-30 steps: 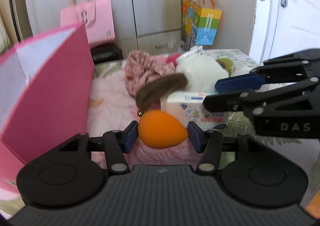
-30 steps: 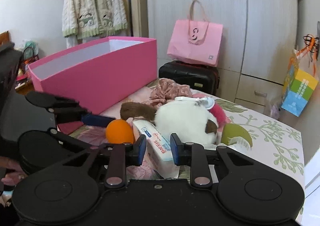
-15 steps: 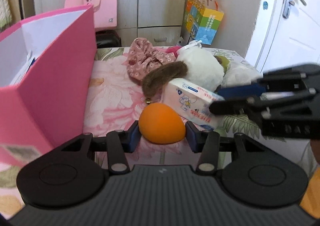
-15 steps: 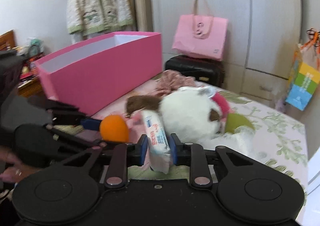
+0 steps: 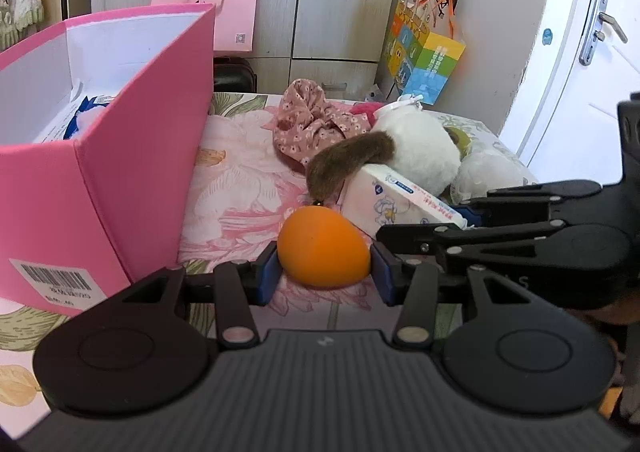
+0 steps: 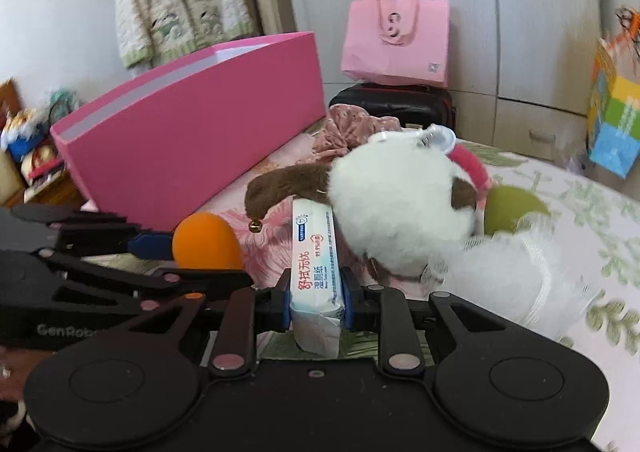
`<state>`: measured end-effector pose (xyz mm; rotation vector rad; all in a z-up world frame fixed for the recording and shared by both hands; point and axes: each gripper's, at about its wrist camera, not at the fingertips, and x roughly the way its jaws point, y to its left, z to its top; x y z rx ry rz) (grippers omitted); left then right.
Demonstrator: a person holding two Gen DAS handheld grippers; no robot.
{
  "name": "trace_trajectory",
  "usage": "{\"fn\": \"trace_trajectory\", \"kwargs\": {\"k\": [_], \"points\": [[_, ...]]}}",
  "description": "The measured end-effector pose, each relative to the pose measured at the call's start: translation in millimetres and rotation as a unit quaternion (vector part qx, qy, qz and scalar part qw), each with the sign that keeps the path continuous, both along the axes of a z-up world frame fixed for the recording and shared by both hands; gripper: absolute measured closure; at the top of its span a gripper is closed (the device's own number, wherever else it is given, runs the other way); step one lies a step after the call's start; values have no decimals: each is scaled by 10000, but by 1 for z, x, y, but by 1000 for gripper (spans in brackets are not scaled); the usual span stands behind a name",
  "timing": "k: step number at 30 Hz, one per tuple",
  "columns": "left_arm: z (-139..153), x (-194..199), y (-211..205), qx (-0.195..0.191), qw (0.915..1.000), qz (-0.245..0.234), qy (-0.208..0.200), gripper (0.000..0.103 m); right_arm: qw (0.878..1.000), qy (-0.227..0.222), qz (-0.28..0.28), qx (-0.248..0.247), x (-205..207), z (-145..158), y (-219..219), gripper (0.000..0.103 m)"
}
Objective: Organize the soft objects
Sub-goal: 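Grasp the white tissue box with the right tool while the left tool grasps the orange sponge, then lift the tissue box with the right tool while the left tool carries the orange sponge toward the box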
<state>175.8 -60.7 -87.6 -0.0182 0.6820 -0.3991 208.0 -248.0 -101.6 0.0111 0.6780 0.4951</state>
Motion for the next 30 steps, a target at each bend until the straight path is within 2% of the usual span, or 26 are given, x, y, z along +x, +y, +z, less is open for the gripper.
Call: {"fn": "trace_trajectory", "kwargs": {"k": [5,15,22,30], "points": [[2,-8,6,-40,10000,-82,2,57,9990,-117,-410,154,-25,-3,2,77],[7,-31,27,-111,9992,-178,348,57,9940,115,-994,446,-66,1,2,77],[10,-45,48,-302,9968,-266,693,57,9937,157,-1073,275,-92,8,6,77],[14,-60,72,-442,9934,-430,972,57,9974,137,-708,79,-114,24,20,78]]}}
